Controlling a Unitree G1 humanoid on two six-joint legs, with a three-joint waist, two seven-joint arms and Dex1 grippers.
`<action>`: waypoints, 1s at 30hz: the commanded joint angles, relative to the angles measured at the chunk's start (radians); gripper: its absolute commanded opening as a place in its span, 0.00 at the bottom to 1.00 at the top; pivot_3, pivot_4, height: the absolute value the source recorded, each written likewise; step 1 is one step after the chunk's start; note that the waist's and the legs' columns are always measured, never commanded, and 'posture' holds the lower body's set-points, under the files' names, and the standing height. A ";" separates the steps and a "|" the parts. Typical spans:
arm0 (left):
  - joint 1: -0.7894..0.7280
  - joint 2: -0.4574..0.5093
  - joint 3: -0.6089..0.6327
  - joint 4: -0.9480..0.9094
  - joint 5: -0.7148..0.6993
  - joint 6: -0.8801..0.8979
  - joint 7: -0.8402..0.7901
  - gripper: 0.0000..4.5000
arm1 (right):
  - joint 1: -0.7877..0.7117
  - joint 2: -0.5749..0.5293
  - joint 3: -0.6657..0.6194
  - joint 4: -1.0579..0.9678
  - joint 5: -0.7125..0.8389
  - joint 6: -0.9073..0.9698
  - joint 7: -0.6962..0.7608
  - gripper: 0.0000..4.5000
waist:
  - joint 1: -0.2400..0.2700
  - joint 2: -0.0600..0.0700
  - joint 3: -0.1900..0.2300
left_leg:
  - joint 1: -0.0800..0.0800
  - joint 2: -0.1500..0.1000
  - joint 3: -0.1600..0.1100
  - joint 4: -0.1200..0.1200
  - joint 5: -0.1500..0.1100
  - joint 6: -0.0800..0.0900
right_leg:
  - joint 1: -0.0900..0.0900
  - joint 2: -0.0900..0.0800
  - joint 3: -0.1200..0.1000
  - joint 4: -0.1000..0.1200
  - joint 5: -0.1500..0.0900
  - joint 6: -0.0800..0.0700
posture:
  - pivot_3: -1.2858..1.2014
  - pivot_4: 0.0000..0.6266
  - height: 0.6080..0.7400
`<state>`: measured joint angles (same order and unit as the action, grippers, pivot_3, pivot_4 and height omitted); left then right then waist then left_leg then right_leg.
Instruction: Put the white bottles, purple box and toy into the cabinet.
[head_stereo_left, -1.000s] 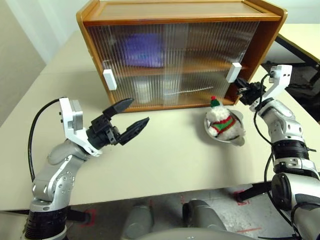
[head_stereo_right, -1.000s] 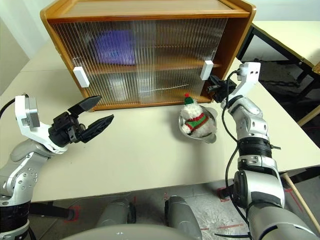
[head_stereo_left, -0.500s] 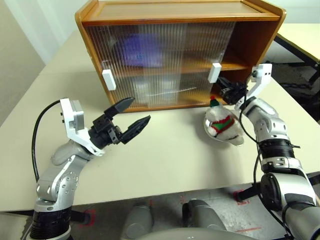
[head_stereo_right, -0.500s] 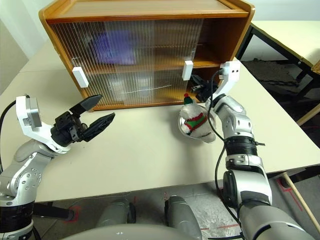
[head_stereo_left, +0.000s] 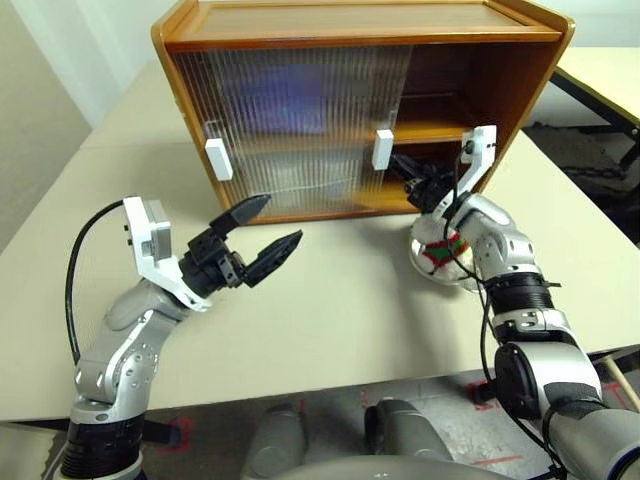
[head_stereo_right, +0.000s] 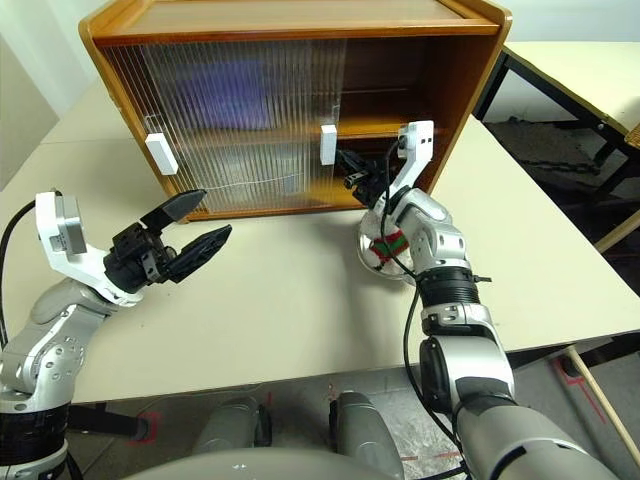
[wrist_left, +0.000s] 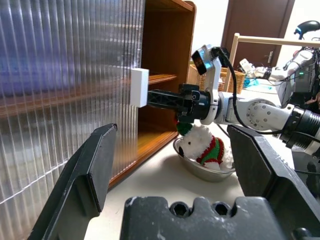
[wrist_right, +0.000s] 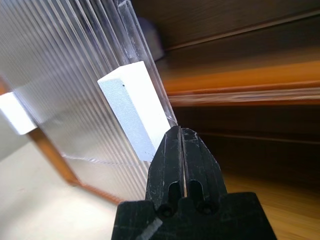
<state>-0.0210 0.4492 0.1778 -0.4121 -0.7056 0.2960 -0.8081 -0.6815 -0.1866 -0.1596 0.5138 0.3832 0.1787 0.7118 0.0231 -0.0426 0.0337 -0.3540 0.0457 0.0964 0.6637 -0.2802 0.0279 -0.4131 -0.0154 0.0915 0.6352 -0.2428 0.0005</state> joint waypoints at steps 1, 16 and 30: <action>0.010 -0.002 -0.006 0.013 0.008 -0.008 0.000 1.00 | -0.004 0.007 0.016 -0.043 0.018 0.020 0.023 0.00 | 0.003 0.000 0.000 | 0.000 0.000 0.000 0.000 0.000 0.000 | 0.000 0.000 0.000 0.000 0.000 0.000 | 0.62 0.00 1.00; 0.008 0.005 -0.004 0.032 0.012 -0.021 -0.012 1.00 | 0.078 -0.196 -0.044 -0.131 0.061 0.127 0.092 0.65 | 0.044 0.000 0.000 | -0.006 -0.001 0.001 0.001 0.000 -0.001 | -0.011 -0.001 0.001 0.004 0.000 -0.001 | 0.61 0.00 1.00; -0.051 0.032 -0.012 0.087 0.007 -0.013 -0.055 1.00 | 0.246 -0.732 0.055 -0.414 0.167 0.624 0.472 0.99 | 0.048 -0.001 0.000 | -0.008 -0.001 0.000 0.002 0.000 0.000 | -0.010 0.000 0.001 0.000 -0.002 0.003 | 0.60 0.00 1.00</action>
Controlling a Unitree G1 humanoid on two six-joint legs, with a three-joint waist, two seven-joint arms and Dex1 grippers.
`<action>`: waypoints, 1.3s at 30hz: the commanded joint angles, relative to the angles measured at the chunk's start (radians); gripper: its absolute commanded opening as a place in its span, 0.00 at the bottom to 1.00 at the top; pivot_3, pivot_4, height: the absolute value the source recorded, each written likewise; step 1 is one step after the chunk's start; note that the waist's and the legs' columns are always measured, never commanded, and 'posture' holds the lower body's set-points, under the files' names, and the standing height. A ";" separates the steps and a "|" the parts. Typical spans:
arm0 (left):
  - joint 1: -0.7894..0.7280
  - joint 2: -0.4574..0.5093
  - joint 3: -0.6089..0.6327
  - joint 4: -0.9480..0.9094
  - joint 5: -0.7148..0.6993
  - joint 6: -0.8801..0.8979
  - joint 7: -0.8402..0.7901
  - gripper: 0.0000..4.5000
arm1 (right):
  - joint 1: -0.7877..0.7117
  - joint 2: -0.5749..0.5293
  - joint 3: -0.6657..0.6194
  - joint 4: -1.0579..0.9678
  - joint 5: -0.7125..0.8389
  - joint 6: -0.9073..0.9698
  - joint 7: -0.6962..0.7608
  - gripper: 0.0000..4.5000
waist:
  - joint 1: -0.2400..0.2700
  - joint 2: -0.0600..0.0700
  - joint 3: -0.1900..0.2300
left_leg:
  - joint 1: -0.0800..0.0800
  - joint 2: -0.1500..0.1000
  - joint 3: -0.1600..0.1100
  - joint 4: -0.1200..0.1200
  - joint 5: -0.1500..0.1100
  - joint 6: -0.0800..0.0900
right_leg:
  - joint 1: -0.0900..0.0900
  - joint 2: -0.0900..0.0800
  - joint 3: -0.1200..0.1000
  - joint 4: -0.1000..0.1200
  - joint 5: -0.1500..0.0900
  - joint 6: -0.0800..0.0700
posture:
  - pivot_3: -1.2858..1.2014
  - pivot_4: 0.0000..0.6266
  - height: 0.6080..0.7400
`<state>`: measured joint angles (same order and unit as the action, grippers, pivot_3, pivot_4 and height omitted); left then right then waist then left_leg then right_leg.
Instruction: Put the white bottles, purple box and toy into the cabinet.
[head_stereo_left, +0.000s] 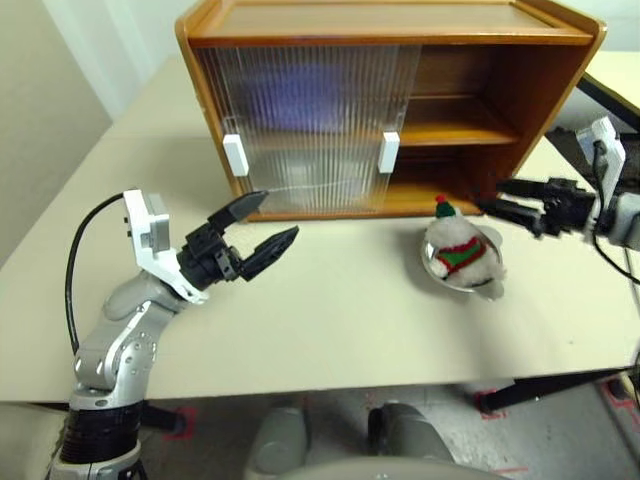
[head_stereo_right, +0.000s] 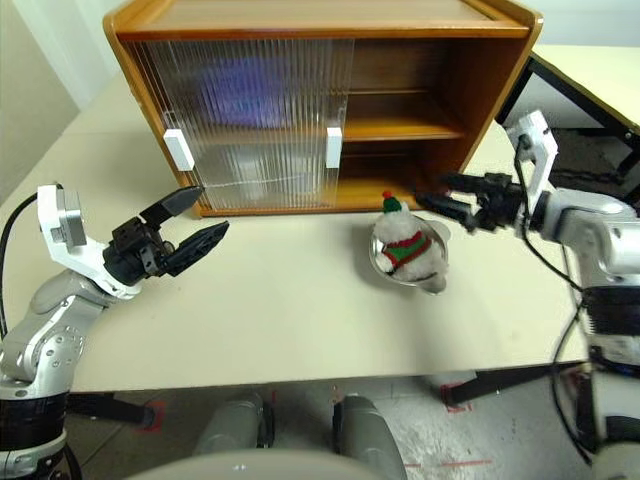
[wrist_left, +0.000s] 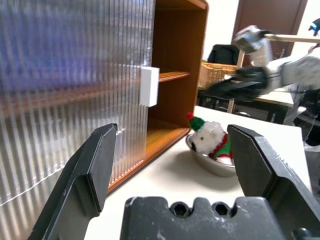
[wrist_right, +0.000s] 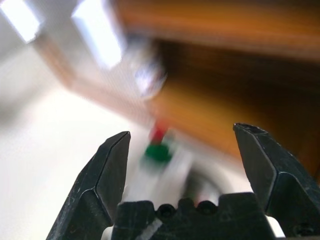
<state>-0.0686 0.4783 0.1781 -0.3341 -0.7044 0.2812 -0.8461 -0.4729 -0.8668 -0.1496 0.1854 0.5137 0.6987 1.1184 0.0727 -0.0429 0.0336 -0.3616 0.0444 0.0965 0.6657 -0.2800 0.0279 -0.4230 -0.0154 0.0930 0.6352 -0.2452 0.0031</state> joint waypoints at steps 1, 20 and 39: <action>-0.003 0.003 -0.015 0.009 0.005 0.000 -0.020 1.00 | 0.051 -0.072 0.058 -0.102 0.036 0.121 0.079 0.99 | -0.003 -0.001 0.000 | 0.000 0.000 0.000 0.000 0.000 0.000 | 0.000 0.000 0.000 -0.001 -0.001 0.001 | 0.59 0.00 1.00; -0.004 -0.017 -0.037 -0.064 -0.018 0.040 0.016 1.00 | 0.019 0.056 0.201 -0.059 -0.120 0.066 -0.063 0.99 | 0.002 -0.006 -0.002 | -0.005 0.001 -0.001 0.010 0.001 0.001 | 0.000 0.000 -0.002 0.000 0.001 0.004 | 0.60 0.00 1.00; -0.017 -0.015 -0.040 -0.038 -0.008 0.038 0.011 1.00 | -0.021 -0.056 0.185 -0.140 -0.070 0.226 0.037 0.99 | 0.004 -0.008 -0.003 | -0.008 0.001 -0.002 0.014 0.001 0.002 | -0.002 0.000 -0.004 0.000 0.003 0.004 | 0.60 0.00 1.00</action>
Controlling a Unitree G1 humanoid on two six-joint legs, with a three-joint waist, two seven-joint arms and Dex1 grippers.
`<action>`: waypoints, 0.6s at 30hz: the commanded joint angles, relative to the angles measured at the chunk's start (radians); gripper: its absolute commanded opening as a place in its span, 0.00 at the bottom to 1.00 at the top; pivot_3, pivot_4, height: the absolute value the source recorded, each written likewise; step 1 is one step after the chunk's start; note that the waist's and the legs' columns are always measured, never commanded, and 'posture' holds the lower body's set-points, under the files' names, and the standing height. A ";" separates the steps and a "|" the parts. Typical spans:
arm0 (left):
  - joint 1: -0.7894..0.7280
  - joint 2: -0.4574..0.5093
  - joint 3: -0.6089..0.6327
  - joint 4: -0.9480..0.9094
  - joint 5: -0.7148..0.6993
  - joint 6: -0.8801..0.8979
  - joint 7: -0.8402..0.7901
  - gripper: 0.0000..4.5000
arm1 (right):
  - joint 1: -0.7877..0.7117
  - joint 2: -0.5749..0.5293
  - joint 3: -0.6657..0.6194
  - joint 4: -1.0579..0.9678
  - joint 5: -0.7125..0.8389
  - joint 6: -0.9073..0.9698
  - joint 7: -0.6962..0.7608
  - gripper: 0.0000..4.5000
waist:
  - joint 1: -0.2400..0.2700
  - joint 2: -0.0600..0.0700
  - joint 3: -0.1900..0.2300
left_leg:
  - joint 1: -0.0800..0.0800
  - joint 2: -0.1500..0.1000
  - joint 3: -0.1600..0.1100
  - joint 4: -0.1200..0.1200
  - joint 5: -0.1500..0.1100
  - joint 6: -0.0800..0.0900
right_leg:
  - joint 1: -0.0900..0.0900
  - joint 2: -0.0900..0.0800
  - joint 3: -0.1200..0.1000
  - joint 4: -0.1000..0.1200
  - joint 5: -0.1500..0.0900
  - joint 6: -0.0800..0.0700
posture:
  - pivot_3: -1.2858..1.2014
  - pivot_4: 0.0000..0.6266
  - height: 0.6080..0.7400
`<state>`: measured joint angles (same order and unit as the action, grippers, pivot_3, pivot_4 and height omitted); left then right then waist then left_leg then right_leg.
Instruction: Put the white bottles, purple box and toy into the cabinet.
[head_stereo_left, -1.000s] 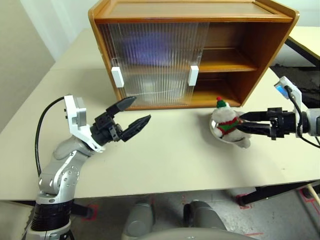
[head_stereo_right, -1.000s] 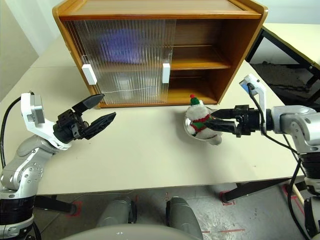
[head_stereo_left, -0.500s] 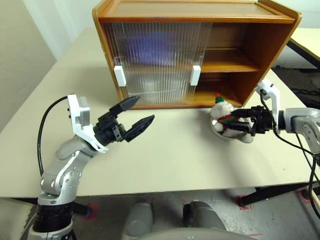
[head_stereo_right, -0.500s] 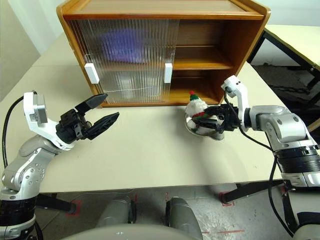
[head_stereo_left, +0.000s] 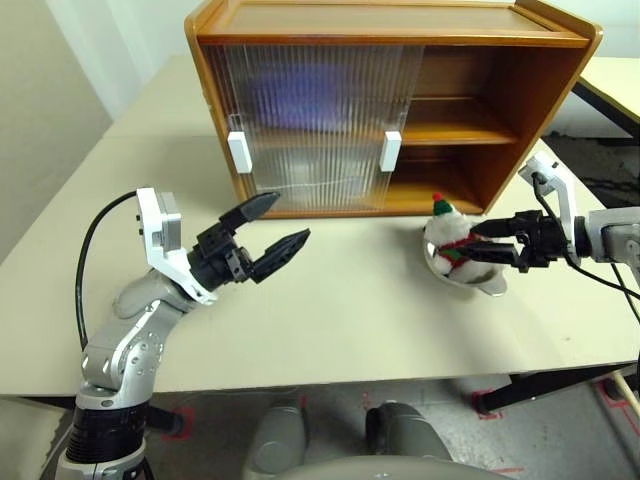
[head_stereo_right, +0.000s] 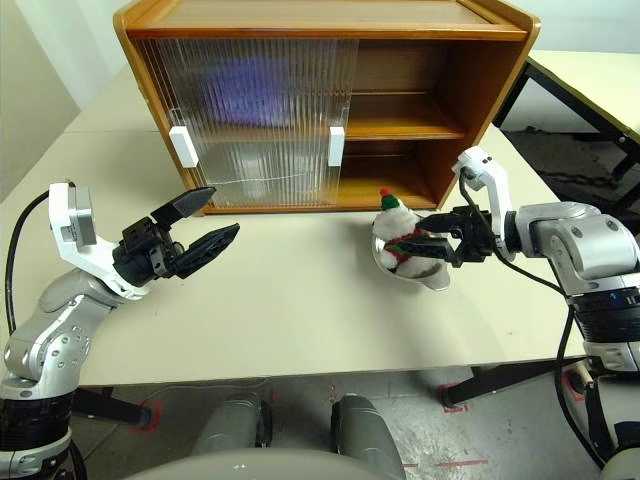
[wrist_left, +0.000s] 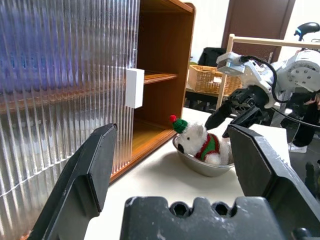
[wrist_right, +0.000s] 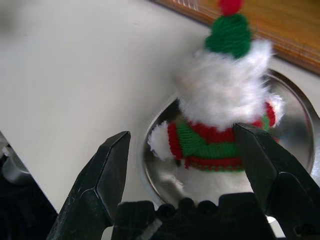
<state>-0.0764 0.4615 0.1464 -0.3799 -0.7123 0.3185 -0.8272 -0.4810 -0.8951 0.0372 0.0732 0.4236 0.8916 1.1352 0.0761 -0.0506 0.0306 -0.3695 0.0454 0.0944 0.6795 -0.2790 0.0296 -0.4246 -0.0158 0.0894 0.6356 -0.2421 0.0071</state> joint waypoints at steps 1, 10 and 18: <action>-0.008 0.001 -0.009 0.013 0.003 -0.003 -0.011 1.00 | -0.018 -0.035 -0.001 -0.030 0.026 0.044 0.027 0.99 | 0.001 0.000 0.000 | 0.000 0.000 0.000 0.000 0.000 0.000 | 0.000 0.000 0.000 0.000 0.000 0.000 | 0.60 0.00 1.00; 0.008 -0.005 -0.006 0.032 0.014 -0.028 -0.030 1.00 | -0.050 -0.019 0.028 0.032 -0.020 -0.016 0.015 0.99 | 0.003 0.000 0.000 | 0.000 0.000 0.000 0.000 0.000 0.000 | 0.000 0.000 0.000 0.000 0.000 0.000 | 0.60 0.00 1.00; 0.020 -0.006 -0.003 0.042 0.017 -0.047 -0.038 1.00 | -0.051 0.026 0.064 0.081 -0.073 -0.078 -0.006 0.99 | 0.005 0.000 0.000 | -0.001 0.000 0.000 0.000 0.000 0.000 | -0.001 0.000 0.000 0.000 0.000 0.000 | 0.61 0.00 1.00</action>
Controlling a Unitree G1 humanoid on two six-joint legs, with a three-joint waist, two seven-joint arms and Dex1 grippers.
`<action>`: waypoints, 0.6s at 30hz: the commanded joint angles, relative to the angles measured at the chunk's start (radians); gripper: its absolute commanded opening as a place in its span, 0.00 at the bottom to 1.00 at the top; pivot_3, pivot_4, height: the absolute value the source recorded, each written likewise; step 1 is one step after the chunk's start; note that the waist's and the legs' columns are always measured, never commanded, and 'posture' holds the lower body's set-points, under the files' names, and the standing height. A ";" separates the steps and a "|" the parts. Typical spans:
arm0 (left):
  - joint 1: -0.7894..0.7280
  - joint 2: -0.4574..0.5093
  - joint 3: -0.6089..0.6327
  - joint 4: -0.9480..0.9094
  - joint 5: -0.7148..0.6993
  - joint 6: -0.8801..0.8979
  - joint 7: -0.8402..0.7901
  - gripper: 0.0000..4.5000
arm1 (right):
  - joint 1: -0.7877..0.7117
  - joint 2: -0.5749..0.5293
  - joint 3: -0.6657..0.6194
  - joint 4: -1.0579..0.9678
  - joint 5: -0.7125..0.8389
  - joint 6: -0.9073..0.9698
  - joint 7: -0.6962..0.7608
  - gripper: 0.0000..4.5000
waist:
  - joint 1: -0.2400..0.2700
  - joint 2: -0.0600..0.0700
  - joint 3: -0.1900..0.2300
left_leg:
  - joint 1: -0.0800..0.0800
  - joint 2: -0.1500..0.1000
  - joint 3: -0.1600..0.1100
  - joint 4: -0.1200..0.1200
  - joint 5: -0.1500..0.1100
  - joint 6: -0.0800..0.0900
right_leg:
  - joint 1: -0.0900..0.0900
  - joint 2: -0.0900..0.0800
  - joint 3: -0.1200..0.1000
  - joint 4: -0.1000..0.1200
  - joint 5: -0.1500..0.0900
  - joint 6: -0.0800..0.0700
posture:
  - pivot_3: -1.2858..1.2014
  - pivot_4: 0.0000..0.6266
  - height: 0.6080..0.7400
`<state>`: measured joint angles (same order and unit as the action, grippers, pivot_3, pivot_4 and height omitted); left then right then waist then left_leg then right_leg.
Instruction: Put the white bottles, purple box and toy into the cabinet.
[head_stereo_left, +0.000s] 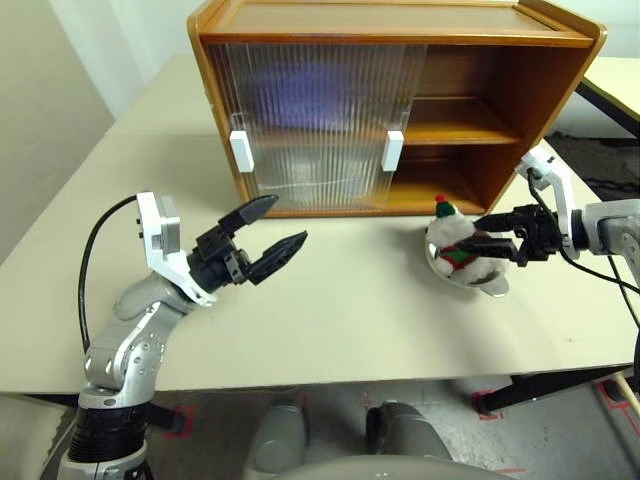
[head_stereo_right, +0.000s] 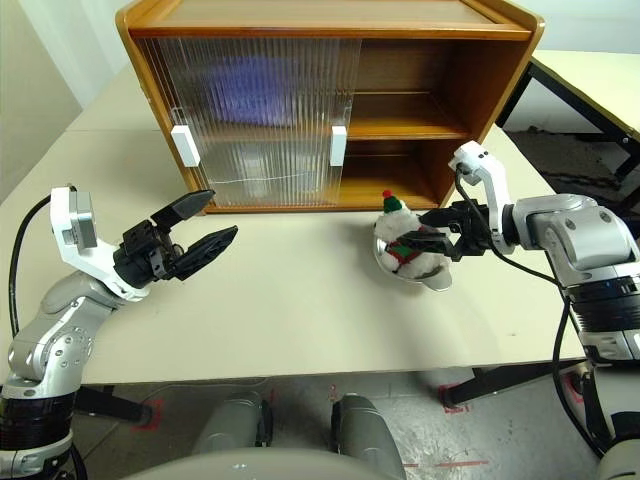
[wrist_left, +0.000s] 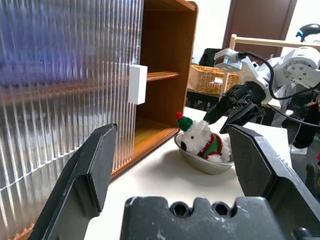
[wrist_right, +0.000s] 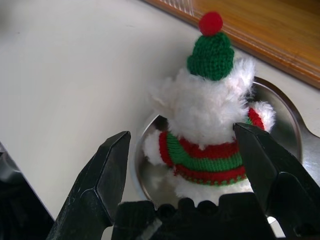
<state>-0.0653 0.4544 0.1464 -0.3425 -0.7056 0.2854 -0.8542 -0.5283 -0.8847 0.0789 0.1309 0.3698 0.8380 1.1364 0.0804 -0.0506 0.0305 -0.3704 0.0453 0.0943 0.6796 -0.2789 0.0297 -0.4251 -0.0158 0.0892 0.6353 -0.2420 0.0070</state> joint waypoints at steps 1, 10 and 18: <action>0.010 0.002 -0.003 0.004 0.011 -0.015 -0.011 1.00 | -0.005 0.023 0.025 0.028 -0.021 -0.027 -0.007 0.99 | 0.002 0.000 0.000 | 0.000 0.000 0.000 0.000 0.000 0.000 | 0.000 0.000 0.000 0.000 0.000 0.000 | 0.61 0.00 1.00; 0.009 0.008 0.004 -0.010 0.005 -0.010 -0.003 1.00 | -0.018 0.072 0.018 0.062 -0.023 -0.039 -0.018 0.71 | 0.011 0.000 0.000 | 0.000 0.000 0.000 0.000 0.000 0.000 | 0.000 0.000 0.000 0.000 0.001 -0.001 | 0.61 0.00 1.00; 0.005 0.009 0.000 -0.010 0.006 -0.007 -0.004 1.00 | -0.006 0.041 0.011 0.046 -0.010 -0.022 0.005 0.08 | 0.022 0.000 0.000 | 0.000 0.000 0.000 0.000 0.000 0.000 | 0.000 0.000 0.000 0.000 0.001 -0.002 | 0.60 0.00 1.00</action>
<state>-0.0629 0.4555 0.1481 -0.3430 -0.7049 0.2758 -0.8602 -0.5409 -0.8266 0.0972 0.1854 0.3524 0.8062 1.1274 0.1024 -0.0505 0.0305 -0.3705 0.0454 0.0944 0.6797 -0.2789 0.0297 -0.4254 -0.0157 0.0888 0.6355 -0.2406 0.0046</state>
